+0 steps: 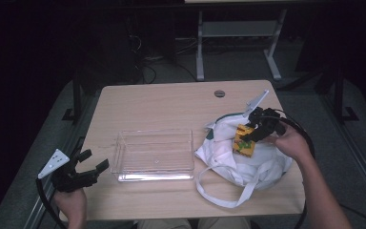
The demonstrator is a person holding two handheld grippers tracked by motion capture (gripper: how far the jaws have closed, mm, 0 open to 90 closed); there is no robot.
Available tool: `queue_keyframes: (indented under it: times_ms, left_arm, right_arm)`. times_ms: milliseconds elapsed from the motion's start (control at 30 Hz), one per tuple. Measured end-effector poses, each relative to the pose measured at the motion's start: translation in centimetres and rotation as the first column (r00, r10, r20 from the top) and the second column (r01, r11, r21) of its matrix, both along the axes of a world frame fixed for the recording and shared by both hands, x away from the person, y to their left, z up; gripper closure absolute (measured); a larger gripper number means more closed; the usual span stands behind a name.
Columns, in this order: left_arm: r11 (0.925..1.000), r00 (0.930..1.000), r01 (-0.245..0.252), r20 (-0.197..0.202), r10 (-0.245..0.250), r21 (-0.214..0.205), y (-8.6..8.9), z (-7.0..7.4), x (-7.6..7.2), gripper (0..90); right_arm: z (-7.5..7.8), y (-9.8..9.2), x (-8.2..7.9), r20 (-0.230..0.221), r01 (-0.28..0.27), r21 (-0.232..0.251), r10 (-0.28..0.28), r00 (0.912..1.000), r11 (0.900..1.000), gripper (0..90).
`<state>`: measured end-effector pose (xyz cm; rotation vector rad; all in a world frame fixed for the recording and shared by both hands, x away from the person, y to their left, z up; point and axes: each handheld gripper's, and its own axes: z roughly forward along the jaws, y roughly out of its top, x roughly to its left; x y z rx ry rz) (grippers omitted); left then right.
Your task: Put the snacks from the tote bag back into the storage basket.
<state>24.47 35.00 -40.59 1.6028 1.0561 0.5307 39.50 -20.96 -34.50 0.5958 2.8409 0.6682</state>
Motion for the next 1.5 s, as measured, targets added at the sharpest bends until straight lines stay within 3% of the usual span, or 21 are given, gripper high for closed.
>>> queue_keyframes:
  times_ms: [300, 967, 1500]
  left_arm:
    - [1.0000, 1.0000, -0.001, -0.001, 0.001, 0.001, 0.0, 0.0, 0.0, 12.5]
    - [1.0000, 1.0000, -0.004, -0.001, 0.004, 0.000, 0.1, 0.0, 0.0, 12.5]
    - [1.0000, 1.0000, -0.004, -0.003, 0.004, -0.004, 0.2, 0.0, 0.0, 12.5]
  right_arm:
    - [1.6, 0.2, 0.0, -0.007, -0.005, 0.027, 0.005, 1.0000, 0.9996, 52.1]
    - [6.4, 3.8, 0.3, 0.029, -0.083, 0.037, 0.082, 0.9963, 0.9959, 52.2]
    - [7.8, 7.2, 1.2, 0.034, -0.155, 0.059, 0.153, 0.9876, 0.9862, 52.3]
